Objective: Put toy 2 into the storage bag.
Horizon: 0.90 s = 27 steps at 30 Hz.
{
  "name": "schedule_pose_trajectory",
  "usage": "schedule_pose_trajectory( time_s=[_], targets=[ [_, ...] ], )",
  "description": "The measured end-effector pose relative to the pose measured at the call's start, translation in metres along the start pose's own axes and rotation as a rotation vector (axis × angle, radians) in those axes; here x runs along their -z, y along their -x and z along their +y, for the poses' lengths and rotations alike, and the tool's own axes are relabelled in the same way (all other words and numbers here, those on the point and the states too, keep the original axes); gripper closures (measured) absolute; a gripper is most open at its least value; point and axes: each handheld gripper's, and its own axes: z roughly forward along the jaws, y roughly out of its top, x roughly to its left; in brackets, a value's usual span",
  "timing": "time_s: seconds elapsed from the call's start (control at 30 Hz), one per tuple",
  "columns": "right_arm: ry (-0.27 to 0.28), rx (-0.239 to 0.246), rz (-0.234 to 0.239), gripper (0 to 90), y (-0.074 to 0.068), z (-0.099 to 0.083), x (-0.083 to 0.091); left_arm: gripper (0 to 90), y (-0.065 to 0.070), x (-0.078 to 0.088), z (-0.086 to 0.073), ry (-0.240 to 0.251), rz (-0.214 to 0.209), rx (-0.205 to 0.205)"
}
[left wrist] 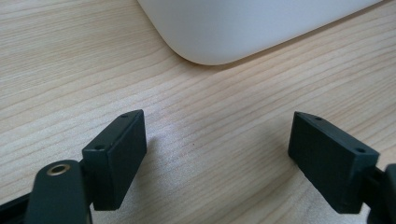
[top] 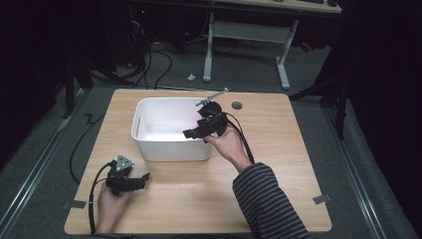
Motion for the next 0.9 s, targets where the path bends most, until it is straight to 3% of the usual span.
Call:
schedule_pose_trajectory(
  time_s=[0.5, 0.9],
  targets=[
    [0.123, -0.032, -0.116, 28.6, 0.016, -0.032, 0.057, 19.7, 0.0, 0.0, 0.0, 0.0, 0.0, 0.0],
    [0.196, -0.108, -0.183, 29.2, 0.038, -0.072, 0.103, 19.7, 0.0, 0.0, 0.0, 0.0, 0.0, 0.0]
  ],
)
